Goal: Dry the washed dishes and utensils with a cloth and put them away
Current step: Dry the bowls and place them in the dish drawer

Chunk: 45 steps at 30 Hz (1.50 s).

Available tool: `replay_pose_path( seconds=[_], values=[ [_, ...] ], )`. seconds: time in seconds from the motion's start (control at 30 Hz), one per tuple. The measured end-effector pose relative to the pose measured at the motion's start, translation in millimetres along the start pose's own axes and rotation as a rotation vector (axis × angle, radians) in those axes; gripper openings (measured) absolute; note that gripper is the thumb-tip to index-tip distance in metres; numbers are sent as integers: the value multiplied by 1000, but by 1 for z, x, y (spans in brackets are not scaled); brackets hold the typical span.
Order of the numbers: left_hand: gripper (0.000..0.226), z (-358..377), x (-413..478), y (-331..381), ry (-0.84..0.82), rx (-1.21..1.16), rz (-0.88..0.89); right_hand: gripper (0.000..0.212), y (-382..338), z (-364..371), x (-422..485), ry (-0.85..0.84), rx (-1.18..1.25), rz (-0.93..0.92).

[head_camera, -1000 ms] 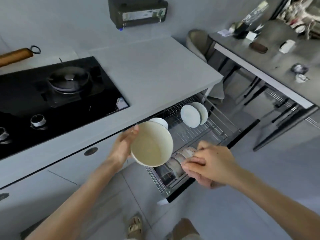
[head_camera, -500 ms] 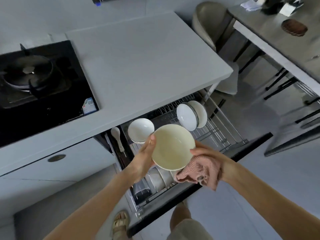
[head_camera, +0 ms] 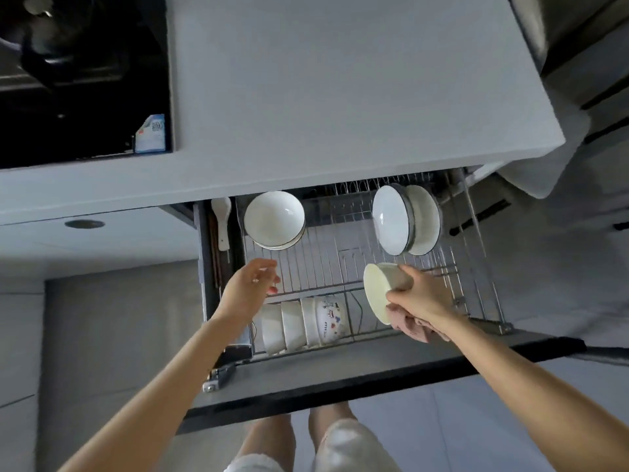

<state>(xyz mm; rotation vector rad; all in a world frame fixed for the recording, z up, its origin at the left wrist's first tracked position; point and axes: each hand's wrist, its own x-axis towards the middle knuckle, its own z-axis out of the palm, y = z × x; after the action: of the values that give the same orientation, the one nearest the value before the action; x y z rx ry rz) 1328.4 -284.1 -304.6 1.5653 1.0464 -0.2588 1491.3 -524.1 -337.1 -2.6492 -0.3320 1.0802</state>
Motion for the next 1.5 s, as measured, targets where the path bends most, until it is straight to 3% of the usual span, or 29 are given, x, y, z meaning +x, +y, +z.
replay_pose_path(
  seconds=[0.1,0.3,0.83,1.07,1.2,1.37,1.5],
  values=[
    [23,-5,8,-14,59,-85,-52,66,4,35,31,-14,-186,12],
    [21,-10,20,-27,129,-147,-121,49,21,93,54,38,-247,118],
    [26,-14,16,-51,196,-176,-239,63,14,141,52,10,-262,247],
    [22,-26,-10,-47,229,-245,-231,85,-6,88,35,-2,-269,25],
    [21,-44,-37,-46,244,-298,-191,75,-76,59,6,4,-13,-129],
    [13,-83,-83,-59,313,-377,-99,45,-194,56,-49,-119,362,-370],
    [17,-139,-132,-89,488,-529,-65,41,-280,87,-110,-242,390,-600]
  ],
)
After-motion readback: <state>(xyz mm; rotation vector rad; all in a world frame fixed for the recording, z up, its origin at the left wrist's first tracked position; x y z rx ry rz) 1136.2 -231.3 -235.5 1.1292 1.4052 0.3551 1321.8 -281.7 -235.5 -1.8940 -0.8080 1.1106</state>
